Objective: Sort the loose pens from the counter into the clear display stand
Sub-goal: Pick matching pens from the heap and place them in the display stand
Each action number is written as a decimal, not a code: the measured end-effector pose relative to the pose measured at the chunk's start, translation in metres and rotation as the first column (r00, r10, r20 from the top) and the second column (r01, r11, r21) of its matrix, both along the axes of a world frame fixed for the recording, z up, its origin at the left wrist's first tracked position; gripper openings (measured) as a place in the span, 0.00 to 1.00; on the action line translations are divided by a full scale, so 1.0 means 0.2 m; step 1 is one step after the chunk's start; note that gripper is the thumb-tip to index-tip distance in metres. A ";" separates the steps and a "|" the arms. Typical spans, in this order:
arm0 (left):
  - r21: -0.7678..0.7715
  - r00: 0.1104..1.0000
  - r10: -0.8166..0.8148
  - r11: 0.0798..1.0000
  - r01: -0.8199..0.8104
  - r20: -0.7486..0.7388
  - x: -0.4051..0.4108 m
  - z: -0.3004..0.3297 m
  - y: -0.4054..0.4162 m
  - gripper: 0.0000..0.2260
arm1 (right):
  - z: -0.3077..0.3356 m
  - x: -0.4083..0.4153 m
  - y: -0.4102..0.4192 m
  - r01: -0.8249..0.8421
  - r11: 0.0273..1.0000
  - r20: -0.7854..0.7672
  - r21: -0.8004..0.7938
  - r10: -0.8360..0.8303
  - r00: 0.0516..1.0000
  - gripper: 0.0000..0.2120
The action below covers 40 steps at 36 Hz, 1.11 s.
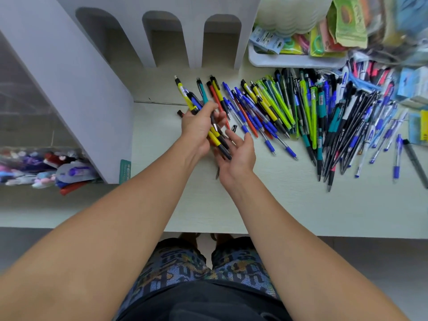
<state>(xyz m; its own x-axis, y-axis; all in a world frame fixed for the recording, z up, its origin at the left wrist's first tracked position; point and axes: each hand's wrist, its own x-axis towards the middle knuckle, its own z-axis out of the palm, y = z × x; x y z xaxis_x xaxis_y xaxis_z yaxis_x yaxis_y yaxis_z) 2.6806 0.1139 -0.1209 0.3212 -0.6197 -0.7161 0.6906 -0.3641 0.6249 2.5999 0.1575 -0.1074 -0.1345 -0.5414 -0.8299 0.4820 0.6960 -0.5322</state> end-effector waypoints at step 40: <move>0.059 0.596 -0.719 0.654 0.754 0.356 0.13 0.20 0.24 0.08 | 0.17 -0.04 -0.28 -0.668 0.573 -0.353 -0.474 0.572 0.741 0.11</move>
<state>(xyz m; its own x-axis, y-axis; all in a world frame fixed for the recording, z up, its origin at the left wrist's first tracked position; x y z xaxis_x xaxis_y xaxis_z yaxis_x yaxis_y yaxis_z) 2.7060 0.1616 -0.0811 -0.0787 -0.8037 -0.5898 -0.0345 -0.5891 0.8073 2.5926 0.1015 -0.0739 0.3193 -0.8745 -0.3651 -0.0713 0.3621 -0.9294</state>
